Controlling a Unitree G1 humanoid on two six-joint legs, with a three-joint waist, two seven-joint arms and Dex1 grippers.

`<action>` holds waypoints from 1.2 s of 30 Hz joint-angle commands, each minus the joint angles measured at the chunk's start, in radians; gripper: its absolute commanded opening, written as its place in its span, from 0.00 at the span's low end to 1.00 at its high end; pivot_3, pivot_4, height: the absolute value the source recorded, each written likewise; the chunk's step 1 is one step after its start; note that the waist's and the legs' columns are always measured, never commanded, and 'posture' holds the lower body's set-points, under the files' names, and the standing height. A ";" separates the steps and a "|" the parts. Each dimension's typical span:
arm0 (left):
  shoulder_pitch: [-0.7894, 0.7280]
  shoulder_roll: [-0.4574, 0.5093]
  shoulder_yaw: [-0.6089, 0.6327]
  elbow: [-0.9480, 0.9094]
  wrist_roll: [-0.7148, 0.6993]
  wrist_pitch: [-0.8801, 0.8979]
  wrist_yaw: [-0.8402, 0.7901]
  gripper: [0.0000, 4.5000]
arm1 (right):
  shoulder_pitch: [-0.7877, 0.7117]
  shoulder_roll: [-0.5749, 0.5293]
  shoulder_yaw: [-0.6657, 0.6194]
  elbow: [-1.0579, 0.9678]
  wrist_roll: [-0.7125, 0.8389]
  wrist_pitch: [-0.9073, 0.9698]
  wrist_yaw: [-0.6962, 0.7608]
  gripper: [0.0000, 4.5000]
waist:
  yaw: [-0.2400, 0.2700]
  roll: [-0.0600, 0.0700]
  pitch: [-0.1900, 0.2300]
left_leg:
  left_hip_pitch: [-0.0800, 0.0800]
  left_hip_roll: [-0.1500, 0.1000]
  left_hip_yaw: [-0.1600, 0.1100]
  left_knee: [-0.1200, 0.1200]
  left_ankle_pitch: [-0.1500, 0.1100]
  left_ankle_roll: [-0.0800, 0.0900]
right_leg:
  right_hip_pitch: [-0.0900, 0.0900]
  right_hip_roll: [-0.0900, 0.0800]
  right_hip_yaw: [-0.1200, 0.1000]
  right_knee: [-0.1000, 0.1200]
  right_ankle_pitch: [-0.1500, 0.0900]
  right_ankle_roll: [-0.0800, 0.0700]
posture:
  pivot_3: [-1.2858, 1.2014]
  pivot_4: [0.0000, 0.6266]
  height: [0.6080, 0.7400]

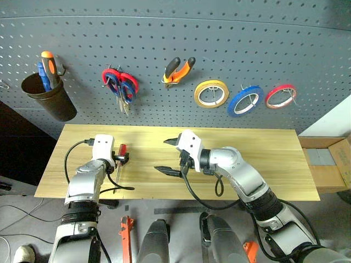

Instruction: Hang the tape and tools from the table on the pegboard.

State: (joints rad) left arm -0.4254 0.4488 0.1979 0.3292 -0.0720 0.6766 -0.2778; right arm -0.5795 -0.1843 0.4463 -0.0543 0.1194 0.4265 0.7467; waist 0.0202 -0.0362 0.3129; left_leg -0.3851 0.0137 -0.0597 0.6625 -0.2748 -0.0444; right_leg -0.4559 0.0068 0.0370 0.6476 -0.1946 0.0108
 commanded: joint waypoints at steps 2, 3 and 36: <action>-0.024 0.027 -0.025 0.033 0.004 0.020 -0.020 1.00 | -0.004 -0.001 -0.010 -0.038 0.000 0.012 0.002 1.00 | -0.002 0.000 0.011 | 0.000 0.000 0.000 0.000 0.000 0.000 | 0.000 0.000 0.000 0.000 0.000 0.000 | 0.56 0.60 1.00; -0.029 0.027 -0.028 0.040 0.003 0.024 -0.023 1.00 | 0.000 -0.005 -0.010 -0.042 -0.001 0.015 0.003 1.00 | -0.003 0.000 0.013 | 0.000 0.000 -0.001 0.000 0.000 0.000 | 0.000 0.000 0.000 0.000 0.000 0.000 | 0.56 0.60 1.00; 0.386 0.034 0.033 -0.862 0.339 -0.245 0.316 0.18 | 0.064 0.209 -0.212 -0.198 0.339 0.018 -0.028 1.00 | 0.027 -0.007 -0.001 | -0.015 0.002 -0.019 -0.001 0.002 -0.013 | -0.006 -0.009 -0.017 -0.004 0.000 -0.001 | 0.62 0.30 1.00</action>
State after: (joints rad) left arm -0.0231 0.4645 0.1774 -0.4534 0.2105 0.4827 -0.0090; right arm -0.4921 0.0009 0.2547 -0.2189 0.4310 0.4792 0.7404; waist 0.0470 -0.0429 0.3122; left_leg -0.4001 0.0132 -0.0787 0.6615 -0.2715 -0.0585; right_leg -0.4618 -0.0016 0.0169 0.6439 -0.1946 0.0101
